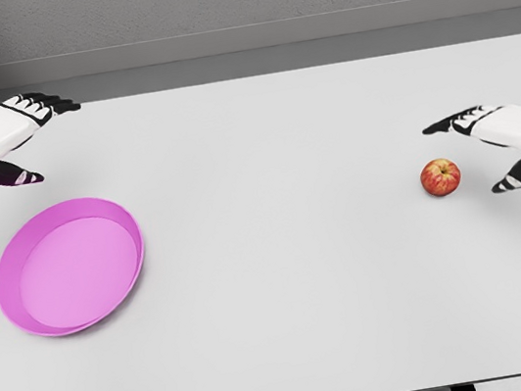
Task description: Put the apple on the plate with both arms
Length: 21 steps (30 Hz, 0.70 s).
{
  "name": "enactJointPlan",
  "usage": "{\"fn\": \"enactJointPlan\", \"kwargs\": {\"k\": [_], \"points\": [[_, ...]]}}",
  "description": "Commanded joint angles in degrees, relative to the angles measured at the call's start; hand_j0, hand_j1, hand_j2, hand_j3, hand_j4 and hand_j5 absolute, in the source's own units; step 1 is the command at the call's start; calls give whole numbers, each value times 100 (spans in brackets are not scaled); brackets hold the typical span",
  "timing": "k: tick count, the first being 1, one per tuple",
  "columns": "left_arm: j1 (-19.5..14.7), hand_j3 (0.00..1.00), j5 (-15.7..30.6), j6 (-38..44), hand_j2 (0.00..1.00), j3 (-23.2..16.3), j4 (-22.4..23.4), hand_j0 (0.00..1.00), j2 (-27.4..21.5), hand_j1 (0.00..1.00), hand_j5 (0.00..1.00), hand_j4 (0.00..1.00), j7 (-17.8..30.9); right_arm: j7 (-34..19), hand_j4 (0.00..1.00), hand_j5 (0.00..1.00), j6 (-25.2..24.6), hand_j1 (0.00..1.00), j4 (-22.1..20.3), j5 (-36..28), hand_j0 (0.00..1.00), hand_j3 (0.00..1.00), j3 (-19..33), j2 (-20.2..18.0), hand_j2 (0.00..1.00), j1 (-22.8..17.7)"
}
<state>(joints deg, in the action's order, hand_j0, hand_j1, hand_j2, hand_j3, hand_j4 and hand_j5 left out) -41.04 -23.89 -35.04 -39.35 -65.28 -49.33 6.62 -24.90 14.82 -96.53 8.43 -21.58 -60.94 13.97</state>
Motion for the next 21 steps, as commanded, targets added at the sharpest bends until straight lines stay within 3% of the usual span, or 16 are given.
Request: {"fn": "enactJointPlan", "kwargs": {"k": [1, 4, 10, 13, 21], "points": [[0, 100, -54, 4, 100, 15, 16, 100, 11, 100, 100, 100, -2, -120, 100, 100, -58, 100, 37, -26, 100, 100, -13, 38, 100, 0], [-9, 100, -72, 4, 100, 15, 24, 100, 28, 100, 100, 100, -2, -454, 100, 100, -682, 100, 20, -26, 100, 100, -31, 91, 100, 132], [-9, 100, -195, 4, 100, 50, 24, 100, 46, 100, 100, 100, -2, -973, 100, 100, -1323, 100, 37, -17, 100, 100, -953, 407, 100, 984], [-9, 100, -203, 4, 100, 50, 24, 100, 46, 100, 100, 100, -2, -973, 100, 100, -1350, 100, 37, -17, 100, 100, -1314, 521, 100, 1230], [-9, 100, -247, 4, 100, 59, 33, 100, 81, 100, 100, 100, -2, -973, 100, 100, -1368, 100, 327, -17, 100, 100, -1375, 557, 100, 1318]]}}
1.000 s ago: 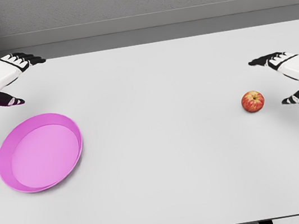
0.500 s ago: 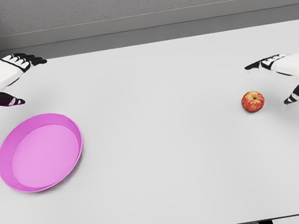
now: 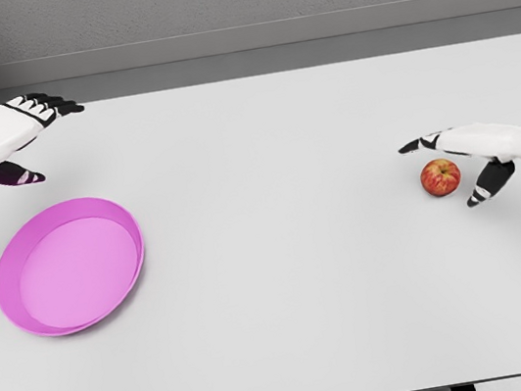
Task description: Put the apple on the plate with both arms
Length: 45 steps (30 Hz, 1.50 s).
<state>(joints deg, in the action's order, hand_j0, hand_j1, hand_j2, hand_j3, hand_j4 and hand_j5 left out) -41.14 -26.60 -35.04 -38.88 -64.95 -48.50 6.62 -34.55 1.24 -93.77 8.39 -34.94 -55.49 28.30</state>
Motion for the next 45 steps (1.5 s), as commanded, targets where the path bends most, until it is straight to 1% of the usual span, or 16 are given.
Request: {"fn": "enactJointPlan", "kwargs": {"k": [1, 2, 7, 14, 15, 16, 18, 19, 20, 22, 25, 27, 29, 36, 41, 45], "points": [[0, 100, 32, 4, 100, 12, 0, 100, 7, 100, 100, 100, -3, -8, 100, 100, -9, 100, 148, -13, 100, 100, -162, 64, 100, 44], [0, 100, 23, 4, 100, 12, 0, 100, -2, 100, 100, 100, -3, -8, 100, 100, -9, 100, 254, -13, 100, 100, -311, 134, 100, 185], [-8, 100, -29, 4, 100, 12, 44, 100, 60, 100, 100, 100, -3, -8, 100, 100, -18, 100, 491, -13, 100, 100, -443, 187, 100, 264], [-8, 100, -30, 4, 100, 12, 44, 100, 69, 100, 100, 100, -3, -8, 100, 100, -9, 100, 544, -5, 100, 100, -478, 196, 100, 299], [-8, 100, -38, 4, 100, 12, 44, 100, 69, 100, 100, 100, -3, -8, 95, 95, -9, 95, 544, -13, 95, 95, -478, 196, 95, 299], [-8, 100, -65, 4, 100, 21, 44, 100, 69, 100, 100, 100, -3, -8, 94, 94, -9, 94, 535, -5, 94, 94, -513, 196, 94, 299], [-8, 100, -65, 4, 100, 21, 44, 100, 77, 100, 100, 100, -3, -16, 84, 84, -9, 84, 535, -13, 84, 84, -540, 196, 84, 299], [-8, 100, -65, 4, 100, 21, 44, 100, 86, 100, 100, 100, -3, -43, 71, 71, -1, 71, 535, -13, 71, 71, -557, 196, 71, 299], [-8, 100, -74, 4, 100, 21, 44, 100, 77, 100, 100, 100, -3, -45, 63, 63, -1, 63, 535, -13, 63, 63, -557, 196, 63, 299], [-8, 100, -74, 4, 100, 21, 44, 100, 86, 100, 100, 100, -3, -45, 62, 62, -1, 62, 535, -13, 62, 62, -557, 196, 62, 299], [-8, 100, -91, 4, 100, 21, 44, 100, 86, 100, 100, 100, -3, -45, 53, 53, -1, 53, 526, -13, 53, 53, -593, 196, 53, 299], [-8, 100, -100, 4, 100, 21, 44, 100, 86, 100, 100, 100, -3, -45, 53, 53, -1, 53, 518, -13, 53, 53, -601, 196, 53, 299], [-8, 100, -100, 4, 100, 21, 44, 100, 86, 100, 100, 100, -3, -45, 50, 50, -1, 50, 518, -13, 50, 50, -601, 196, 50, 299], [-8, 100, -100, 4, 100, 21, 44, 100, 86, 100, 100, 100, -3, -45, 50, 50, -1, 50, 491, -13, 50, 50, -557, 187, 50, 317], [-17, 100, -91, 4, 100, 21, 44, 100, 86, 100, 100, 100, -3, -45, 46, 46, 17, 46, 456, -5, 46, 46, -540, 187, 46, 378], [-17, 100, -91, 4, 100, 29, 53, 100, 77, 100, 100, 100, -3, -45, 47, 47, 17, 47, 316, -5, 47, 47, -522, 178, 47, 466]]}}
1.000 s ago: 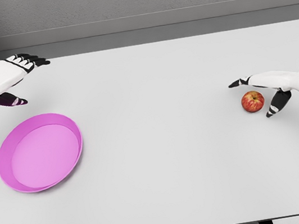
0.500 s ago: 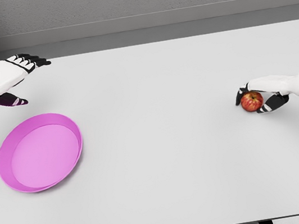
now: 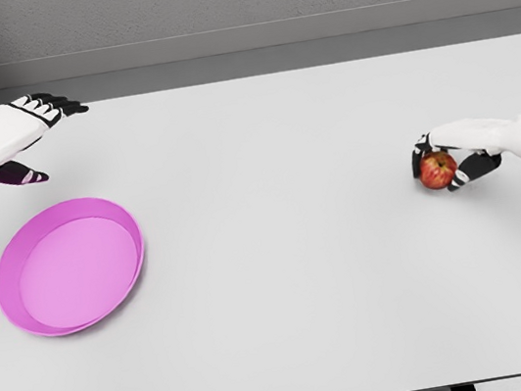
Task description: Put the apple on the plate with both arms
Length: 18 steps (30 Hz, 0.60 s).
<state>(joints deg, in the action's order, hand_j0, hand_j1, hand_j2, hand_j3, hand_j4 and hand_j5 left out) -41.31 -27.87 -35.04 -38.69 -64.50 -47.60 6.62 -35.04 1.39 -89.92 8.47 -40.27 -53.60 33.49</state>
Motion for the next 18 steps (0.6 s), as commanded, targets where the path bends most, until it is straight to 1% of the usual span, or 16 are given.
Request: {"fn": "enactJointPlan", "kwargs": {"k": [1, 7, 10, 16, 18], "points": [[0, 100, 36, 4, 100, 11, -1, 100, -4, 100, 100, 100, -3, 4, 47, 47, 2, 47, -78, -12, 47, 47, 10, -11, 47, 0], [-9, 100, 36, 4, 100, 11, -1, 100, -13, 100, 100, 100, -3, 4, 46, 46, 19, 46, -96, -12, 46, 46, 169, -11, 46, 0], [-9, 100, 36, 4, 100, 11, 7, 100, -13, 100, 100, 100, -3, 4, 43, 43, 19, 43, -254, -12, 43, 43, 248, -11, 43, 0], [-9, 100, 36, 4, 100, 11, 7, 100, -4, 100, 100, 100, -3, 4, 44, 44, 2, 44, -535, -12, 44, 44, 265, 7, 44, 53], [-9, 100, 36, 4, 100, 11, 7, 100, -13, 100, 100, 100, -3, 4, 44, 44, 19, 44, -544, -12, 44, 44, 256, 103, 44, 70]]}}
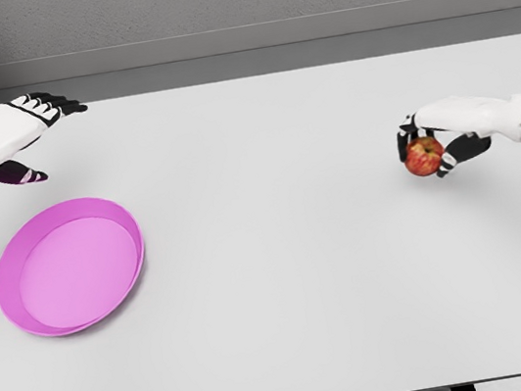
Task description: Put the apple on the plate with both arms
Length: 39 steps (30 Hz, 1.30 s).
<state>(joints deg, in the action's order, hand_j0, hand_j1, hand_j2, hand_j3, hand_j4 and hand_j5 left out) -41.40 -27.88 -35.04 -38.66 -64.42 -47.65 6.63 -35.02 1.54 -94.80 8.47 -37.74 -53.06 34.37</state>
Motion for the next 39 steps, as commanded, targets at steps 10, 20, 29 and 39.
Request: {"fn": "enactJointPlan", "kwargs": {"k": [10, 20, 29, 39], "points": [[0, 100, 37, 4, 100, 7, -9, 100, -7, 100, 100, 100, -3, 2, 44, 44, 48, 44, -566, -21, 44, 44, -5, 534, 44, 70], [0, 100, 37, 4, 100, 7, -9, 100, -16, 100, 100, 100, -3, 2, 44, 44, 233, 44, -566, -21, 44, 44, -75, 1158, 44, 158], [-9, 100, 37, 4, 100, 7, -9, 100, -25, 100, 100, 100, -3, 2, 44, 44, 365, 44, -566, -21, 44, 44, -260, 1492, 44, 307], [0, 100, 55, 4, 100, 25, -18, 100, -16, 100, 100, 100, -12, 2, 100, 100, 347, 100, -452, -47, 100, 100, 1479, 94, 100, -131]]}}
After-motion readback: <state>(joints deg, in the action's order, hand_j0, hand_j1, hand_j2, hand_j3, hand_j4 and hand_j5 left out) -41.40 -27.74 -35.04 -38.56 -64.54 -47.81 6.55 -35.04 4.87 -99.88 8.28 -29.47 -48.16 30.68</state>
